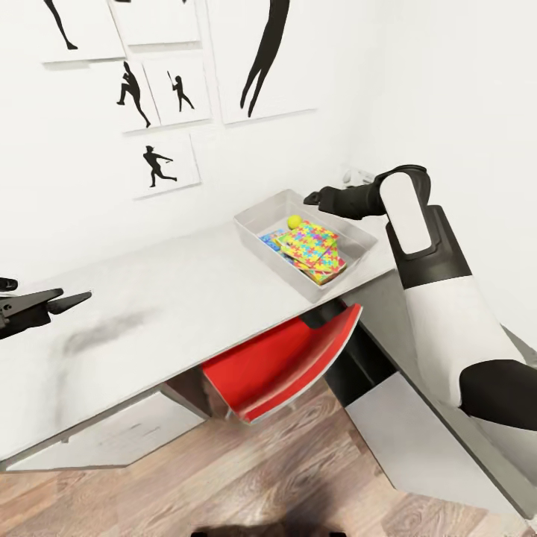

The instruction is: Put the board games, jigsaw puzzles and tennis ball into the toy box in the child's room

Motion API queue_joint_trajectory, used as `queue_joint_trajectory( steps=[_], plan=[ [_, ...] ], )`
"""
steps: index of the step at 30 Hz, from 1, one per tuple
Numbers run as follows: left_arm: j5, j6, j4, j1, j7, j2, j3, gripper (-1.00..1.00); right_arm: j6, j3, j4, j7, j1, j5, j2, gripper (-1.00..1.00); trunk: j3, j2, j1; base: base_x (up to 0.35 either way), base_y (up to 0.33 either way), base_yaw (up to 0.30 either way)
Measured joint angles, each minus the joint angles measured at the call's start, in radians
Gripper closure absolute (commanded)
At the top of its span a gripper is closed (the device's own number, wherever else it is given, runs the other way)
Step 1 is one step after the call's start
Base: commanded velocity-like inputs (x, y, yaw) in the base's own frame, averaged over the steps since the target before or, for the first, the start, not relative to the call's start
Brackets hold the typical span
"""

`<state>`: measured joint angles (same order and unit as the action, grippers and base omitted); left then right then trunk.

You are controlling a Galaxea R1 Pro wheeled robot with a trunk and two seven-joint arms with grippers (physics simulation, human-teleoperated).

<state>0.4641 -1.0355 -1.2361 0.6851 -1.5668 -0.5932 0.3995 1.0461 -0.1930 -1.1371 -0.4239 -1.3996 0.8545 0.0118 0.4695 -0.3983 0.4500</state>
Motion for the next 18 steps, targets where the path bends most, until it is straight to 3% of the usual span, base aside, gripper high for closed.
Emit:
queue_joint_trajectory(
  steps=[6, 13, 18],
  plan=[
    [0.000, 0.000, 0.001, 0.000, 0.000, -0.009, 0.005, -1.00, 0.000, 0.002, 0.000, -0.001, 0.001, -0.003, 0.003, -1.00, -0.010, 0.000, 0.000, -0.329, 0.000, -0.011],
    [0.000, 0.000, 0.001, 0.000, 0.000, -0.017, 0.006, -1.00, 0.000, 0.002, -0.002, 0.000, 0.002, -0.001, 0.033, -1.00, -0.021, 0.000, 0.000, -0.324, 0.000, -0.059],
    [0.000, 0.000, 0.001, 0.000, 0.000, -0.017, 0.005, -1.00, 0.000, 0.004, -0.002, 0.000, 0.002, 0.000, 0.041, -1.00, -0.030, 0.000, -0.001, -0.099, 0.000, -0.010]
  ],
)
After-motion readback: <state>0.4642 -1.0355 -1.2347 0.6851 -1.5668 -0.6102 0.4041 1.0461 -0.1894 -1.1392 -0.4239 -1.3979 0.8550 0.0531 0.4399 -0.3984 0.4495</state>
